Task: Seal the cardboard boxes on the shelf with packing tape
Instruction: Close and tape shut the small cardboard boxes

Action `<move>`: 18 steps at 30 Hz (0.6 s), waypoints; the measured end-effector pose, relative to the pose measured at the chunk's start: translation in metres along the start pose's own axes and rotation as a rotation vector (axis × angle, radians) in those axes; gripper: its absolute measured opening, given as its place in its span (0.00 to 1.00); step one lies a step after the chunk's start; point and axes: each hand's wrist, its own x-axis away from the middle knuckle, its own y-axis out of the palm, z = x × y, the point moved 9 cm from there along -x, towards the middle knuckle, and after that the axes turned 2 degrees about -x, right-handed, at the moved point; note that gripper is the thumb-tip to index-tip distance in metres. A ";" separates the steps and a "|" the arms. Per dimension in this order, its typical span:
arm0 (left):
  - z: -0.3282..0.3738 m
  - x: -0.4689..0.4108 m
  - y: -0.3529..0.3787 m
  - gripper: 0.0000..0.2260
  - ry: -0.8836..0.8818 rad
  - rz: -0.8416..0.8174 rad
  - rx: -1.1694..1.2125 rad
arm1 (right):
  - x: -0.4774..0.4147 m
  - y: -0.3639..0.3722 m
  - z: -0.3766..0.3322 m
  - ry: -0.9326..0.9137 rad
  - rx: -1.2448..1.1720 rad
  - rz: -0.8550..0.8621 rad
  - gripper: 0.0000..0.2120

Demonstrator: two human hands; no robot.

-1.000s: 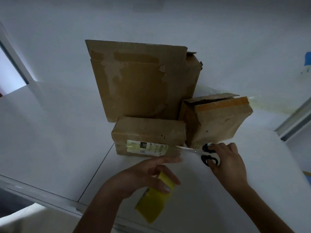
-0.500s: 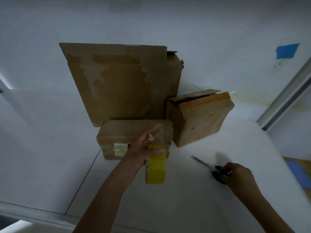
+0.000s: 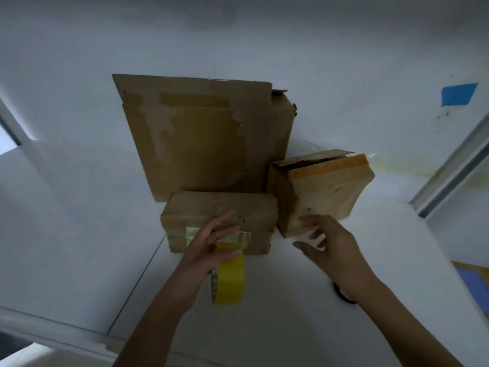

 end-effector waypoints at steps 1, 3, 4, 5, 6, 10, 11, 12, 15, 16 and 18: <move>0.002 0.003 -0.004 0.31 0.012 0.015 0.002 | -0.007 0.005 -0.018 -0.090 -0.028 -0.009 0.24; 0.009 0.009 -0.013 0.31 0.040 0.039 0.011 | -0.023 0.019 -0.043 -0.211 -0.023 -0.080 0.30; 0.014 0.012 -0.019 0.31 0.056 0.058 0.017 | -0.032 0.028 -0.049 -0.236 0.021 -0.125 0.32; 0.019 0.016 -0.025 0.30 0.073 0.081 0.024 | -0.040 0.038 -0.052 -0.246 0.082 -0.168 0.35; 0.023 0.020 -0.031 0.29 0.092 0.106 0.030 | -0.049 0.047 -0.052 -0.238 0.130 -0.217 0.37; 0.036 0.035 -0.052 0.28 0.150 0.190 0.035 | -0.069 0.078 -0.046 -0.096 0.054 -0.413 0.37; 0.038 0.038 -0.056 0.28 0.156 0.205 0.039 | -0.072 0.081 -0.045 -0.086 0.026 -0.422 0.36; 0.038 0.041 -0.060 0.28 0.159 0.224 0.048 | -0.074 0.084 -0.044 -0.082 0.005 -0.418 0.36; 0.038 0.047 -0.072 0.28 0.160 0.288 0.085 | -0.078 0.084 -0.042 -0.066 0.022 -0.349 0.35; 0.037 0.048 -0.075 0.27 0.157 0.303 0.096 | -0.078 0.084 -0.042 -0.048 0.052 -0.328 0.36; 0.036 0.051 -0.080 0.27 0.147 0.329 0.113 | -0.076 0.081 -0.045 0.012 0.087 -0.292 0.35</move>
